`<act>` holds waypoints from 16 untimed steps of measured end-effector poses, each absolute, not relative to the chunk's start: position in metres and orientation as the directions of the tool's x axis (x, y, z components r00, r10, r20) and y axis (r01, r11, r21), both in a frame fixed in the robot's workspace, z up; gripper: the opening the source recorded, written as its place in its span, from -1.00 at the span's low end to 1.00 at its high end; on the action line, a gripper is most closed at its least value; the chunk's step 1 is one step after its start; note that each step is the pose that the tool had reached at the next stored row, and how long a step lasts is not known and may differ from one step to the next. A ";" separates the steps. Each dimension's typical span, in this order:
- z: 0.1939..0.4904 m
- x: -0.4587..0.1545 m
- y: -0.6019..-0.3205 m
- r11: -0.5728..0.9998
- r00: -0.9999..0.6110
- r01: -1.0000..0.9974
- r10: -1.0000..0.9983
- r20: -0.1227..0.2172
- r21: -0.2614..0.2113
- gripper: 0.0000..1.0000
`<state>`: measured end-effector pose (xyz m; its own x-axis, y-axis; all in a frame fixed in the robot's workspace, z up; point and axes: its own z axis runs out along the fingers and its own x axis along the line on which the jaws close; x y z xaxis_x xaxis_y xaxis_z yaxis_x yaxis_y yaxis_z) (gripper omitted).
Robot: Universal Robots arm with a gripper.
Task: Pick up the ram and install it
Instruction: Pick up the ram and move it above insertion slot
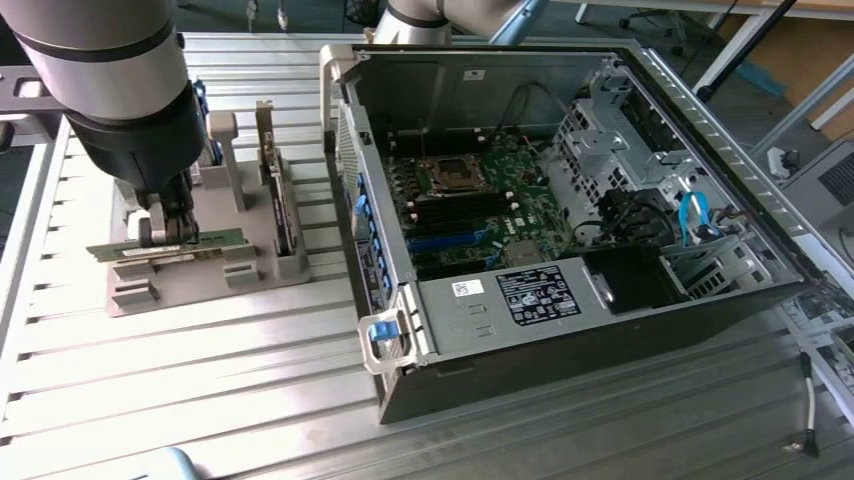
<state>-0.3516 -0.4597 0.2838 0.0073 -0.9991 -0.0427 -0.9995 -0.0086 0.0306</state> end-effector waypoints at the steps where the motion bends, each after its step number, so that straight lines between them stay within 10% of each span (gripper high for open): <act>1: 0.286 -0.352 -0.460 -0.009 0.007 -0.999 -0.999 -0.043 0.031 -0.76; 16: 0.315 -0.351 -0.460 -0.009 0.007 -0.999 -0.999 -0.043 0.031 -0.76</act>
<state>-0.3507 -0.4597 0.3147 0.0073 -0.9991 -0.0426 -0.9995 -0.0086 0.0307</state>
